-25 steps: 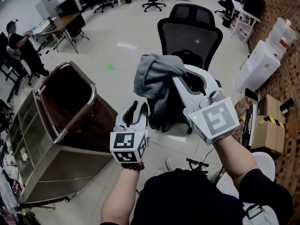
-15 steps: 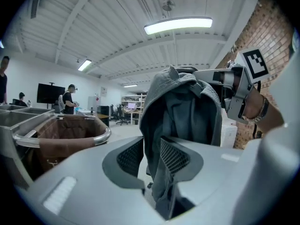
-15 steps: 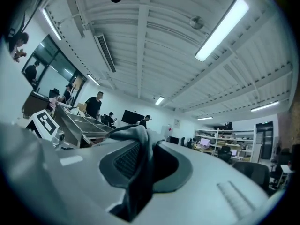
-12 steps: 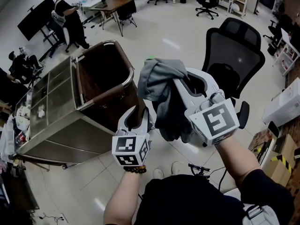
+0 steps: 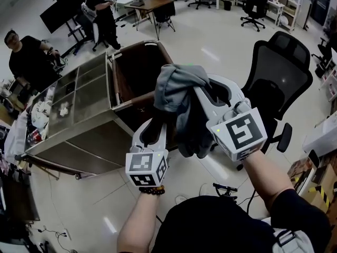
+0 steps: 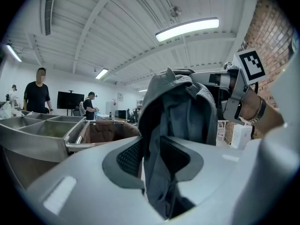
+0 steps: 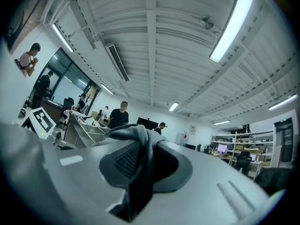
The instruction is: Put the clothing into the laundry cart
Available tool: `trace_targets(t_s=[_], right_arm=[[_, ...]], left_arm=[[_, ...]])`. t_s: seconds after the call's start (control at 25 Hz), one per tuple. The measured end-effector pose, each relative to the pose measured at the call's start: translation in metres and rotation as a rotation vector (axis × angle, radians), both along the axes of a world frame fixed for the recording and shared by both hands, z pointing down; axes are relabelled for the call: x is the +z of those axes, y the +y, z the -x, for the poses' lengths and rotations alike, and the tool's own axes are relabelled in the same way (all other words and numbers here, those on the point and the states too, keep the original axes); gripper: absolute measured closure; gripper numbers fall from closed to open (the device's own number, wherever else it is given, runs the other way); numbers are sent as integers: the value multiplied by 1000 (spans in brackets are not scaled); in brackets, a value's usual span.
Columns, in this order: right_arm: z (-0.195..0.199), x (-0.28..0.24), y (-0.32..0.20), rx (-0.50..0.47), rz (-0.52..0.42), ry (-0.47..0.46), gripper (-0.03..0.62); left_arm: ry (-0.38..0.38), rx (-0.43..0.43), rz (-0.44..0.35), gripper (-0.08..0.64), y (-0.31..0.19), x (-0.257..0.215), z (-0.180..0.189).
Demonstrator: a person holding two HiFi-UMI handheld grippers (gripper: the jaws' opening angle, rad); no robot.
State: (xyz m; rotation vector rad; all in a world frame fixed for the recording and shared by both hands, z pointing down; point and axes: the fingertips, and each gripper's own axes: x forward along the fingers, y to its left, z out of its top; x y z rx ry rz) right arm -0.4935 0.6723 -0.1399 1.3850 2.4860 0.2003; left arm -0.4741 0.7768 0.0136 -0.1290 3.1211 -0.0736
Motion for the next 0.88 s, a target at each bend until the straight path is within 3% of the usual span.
trace_targets(t_s=[0.12,0.4,0.88], right_arm=[[-8,-15,21,-36,44,-92,538],[-24,-21,54,-43,44,-77,538],[-23,-44,110,-79,35,-114,538]], left_arm=[[-10,-12,1,445,17,-7,-13],[-37,-15,18,445,39,-29,-38],[-126,-48,38,445,82,-90,-40]])
